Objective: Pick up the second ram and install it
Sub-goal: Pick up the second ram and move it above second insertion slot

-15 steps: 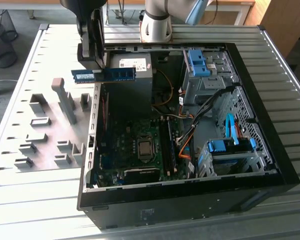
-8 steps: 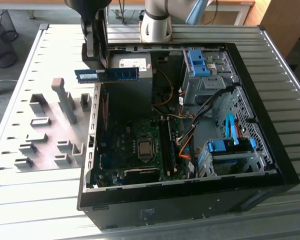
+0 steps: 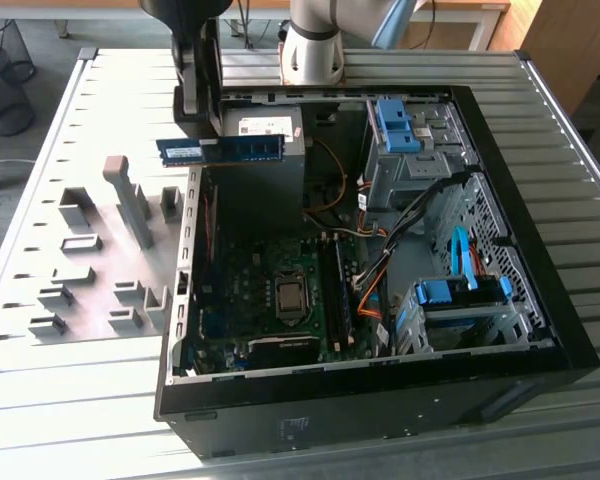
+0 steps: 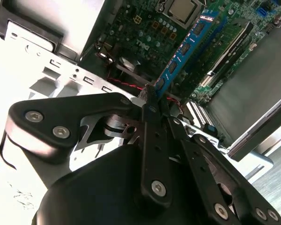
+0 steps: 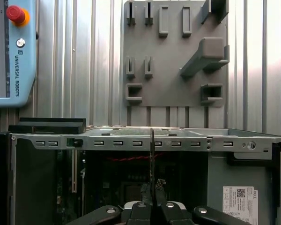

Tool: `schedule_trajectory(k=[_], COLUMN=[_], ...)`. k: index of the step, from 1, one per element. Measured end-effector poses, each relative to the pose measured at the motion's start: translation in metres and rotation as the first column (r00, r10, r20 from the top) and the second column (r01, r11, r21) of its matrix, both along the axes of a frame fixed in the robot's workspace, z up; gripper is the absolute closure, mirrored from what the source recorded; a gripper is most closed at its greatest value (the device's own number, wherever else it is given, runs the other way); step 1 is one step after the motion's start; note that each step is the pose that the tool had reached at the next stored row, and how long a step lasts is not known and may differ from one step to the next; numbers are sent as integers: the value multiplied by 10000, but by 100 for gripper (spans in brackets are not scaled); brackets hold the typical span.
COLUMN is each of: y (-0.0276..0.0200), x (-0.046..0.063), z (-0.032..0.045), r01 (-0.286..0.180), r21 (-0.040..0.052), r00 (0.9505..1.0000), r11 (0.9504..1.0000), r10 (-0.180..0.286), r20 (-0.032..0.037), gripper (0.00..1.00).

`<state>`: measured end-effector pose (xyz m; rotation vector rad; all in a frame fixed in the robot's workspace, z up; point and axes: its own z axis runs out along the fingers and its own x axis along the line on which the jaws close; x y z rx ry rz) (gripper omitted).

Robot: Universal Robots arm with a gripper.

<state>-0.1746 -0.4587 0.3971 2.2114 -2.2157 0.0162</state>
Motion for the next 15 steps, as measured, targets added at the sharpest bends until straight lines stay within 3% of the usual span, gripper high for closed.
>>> schedule_trajectory(k=[15], y=[0], x=[205], z=[0], r01=[0], r21=[0], r00=[10000], r11=[10000], r10=[0], r20=[0], gripper=[86])
